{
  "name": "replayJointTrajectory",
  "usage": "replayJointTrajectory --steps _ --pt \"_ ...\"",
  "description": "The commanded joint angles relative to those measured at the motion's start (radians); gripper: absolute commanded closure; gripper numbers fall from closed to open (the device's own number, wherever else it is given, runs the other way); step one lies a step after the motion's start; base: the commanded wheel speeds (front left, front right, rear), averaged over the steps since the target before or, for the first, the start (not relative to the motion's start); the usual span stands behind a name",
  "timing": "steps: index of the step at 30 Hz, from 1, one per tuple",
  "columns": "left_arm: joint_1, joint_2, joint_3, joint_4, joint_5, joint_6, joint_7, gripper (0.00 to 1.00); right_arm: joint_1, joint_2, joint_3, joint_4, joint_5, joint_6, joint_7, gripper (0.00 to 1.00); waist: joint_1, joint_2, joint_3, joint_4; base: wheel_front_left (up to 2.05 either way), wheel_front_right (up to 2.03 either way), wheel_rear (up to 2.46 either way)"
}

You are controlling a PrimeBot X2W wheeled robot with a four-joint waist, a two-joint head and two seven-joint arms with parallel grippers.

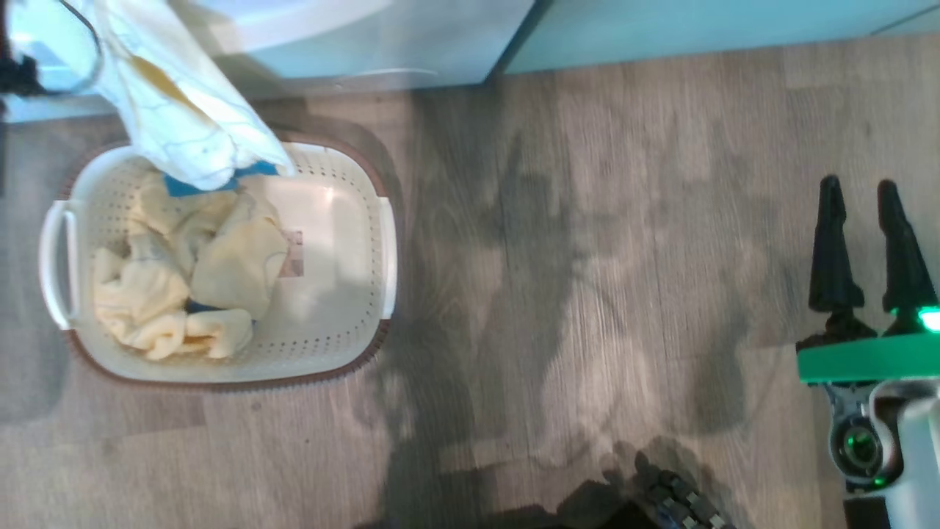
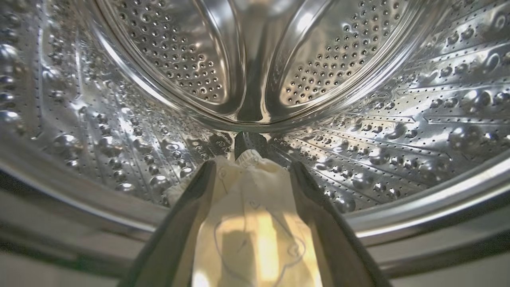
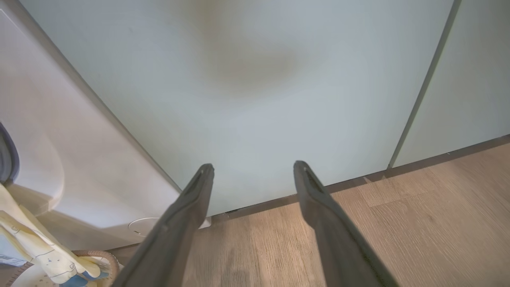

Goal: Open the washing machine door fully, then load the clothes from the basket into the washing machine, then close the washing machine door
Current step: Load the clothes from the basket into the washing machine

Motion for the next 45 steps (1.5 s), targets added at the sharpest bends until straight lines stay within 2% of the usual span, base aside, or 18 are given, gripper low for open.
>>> replayJointTrajectory --steps 1,7,19,20,25,33,45 --pt "0.018 0.040 0.010 -0.046 -0.004 0.010 -0.012 0.00 0.031 -0.010 0.007 -0.022 -0.008 0.004 -0.007 0.00 0.0001 -0.0001 -0.021 0.016 0.00 0.00 0.00" --pt "0.202 0.015 0.027 -0.229 -0.020 0.060 -0.019 0.00 0.050 -0.010 -0.018 -0.026 -0.029 0.004 -0.007 0.00 0.0001 -0.0001 -0.063 0.047 0.00 0.00 0.00" --pt "0.662 0.021 0.090 -0.761 -0.029 0.236 -0.021 0.00 0.082 -0.016 -0.051 -0.036 -0.073 0.004 -0.005 0.00 0.0001 -0.0001 -0.155 0.100 0.00 0.00 0.00" --pt "0.662 0.021 0.090 -0.761 -0.029 0.236 -0.021 0.00 0.082 -0.016 -0.051 -0.036 -0.073 0.004 -0.005 0.00 0.0001 -0.0001 -0.155 0.100 0.00 0.00 0.00" --pt "0.825 0.017 0.096 -0.919 -0.028 0.296 -0.010 0.00 0.097 -0.025 -0.057 -0.047 -0.083 0.004 0.011 0.00 0.0001 -0.0001 -0.195 0.125 0.00 0.00 0.00" --pt "0.996 -0.012 0.096 -1.019 -0.037 0.360 -0.004 0.00 0.116 -0.040 -0.036 -0.062 -0.104 0.004 0.044 0.00 0.0001 -0.0001 -0.254 0.158 0.00 0.00 0.00" --pt "1.107 -0.053 0.054 -1.035 -0.044 0.377 -0.007 0.00 0.141 -0.061 0.003 -0.069 -0.114 0.004 0.080 0.00 0.0001 -0.0001 -0.328 0.201 0.00 0.00 0.00"
